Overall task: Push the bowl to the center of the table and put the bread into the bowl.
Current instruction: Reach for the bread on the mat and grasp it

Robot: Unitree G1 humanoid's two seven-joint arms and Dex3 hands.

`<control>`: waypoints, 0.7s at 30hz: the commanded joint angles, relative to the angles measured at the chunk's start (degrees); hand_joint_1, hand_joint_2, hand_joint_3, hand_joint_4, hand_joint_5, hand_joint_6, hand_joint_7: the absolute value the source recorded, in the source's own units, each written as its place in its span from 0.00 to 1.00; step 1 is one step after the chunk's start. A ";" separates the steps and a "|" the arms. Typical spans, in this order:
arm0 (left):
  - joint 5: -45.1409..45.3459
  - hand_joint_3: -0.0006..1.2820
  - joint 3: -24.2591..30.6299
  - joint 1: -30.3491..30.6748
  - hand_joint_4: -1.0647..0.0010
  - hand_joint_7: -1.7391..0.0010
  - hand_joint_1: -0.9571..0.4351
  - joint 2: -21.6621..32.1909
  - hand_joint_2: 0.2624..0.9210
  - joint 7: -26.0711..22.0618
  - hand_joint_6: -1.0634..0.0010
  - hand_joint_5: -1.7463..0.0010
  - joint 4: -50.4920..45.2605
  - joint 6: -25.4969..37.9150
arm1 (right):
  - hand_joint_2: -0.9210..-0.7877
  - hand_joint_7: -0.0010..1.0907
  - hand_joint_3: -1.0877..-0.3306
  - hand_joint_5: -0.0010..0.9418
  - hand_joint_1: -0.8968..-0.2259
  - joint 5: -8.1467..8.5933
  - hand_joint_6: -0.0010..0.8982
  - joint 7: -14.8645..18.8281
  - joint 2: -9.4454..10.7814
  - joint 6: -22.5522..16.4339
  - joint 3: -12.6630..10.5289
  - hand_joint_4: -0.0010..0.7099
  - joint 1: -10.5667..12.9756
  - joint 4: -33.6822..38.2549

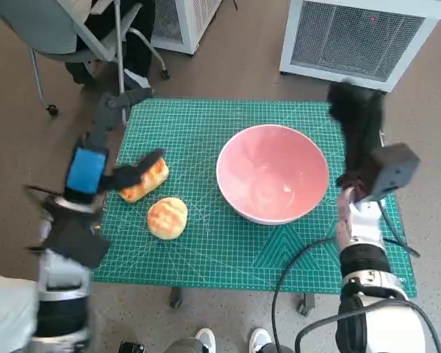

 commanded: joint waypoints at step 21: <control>24.07 0.01 -24.37 -16.18 0.75 1.00 0.37 11.89 0.94 -24.65 0.63 1.00 4.86 33.55 | 0.00 0.83 0.73 0.01 0.75 -4.12 0.01 2.89 1.23 -11.73 10.27 0.57 18.99 -40.58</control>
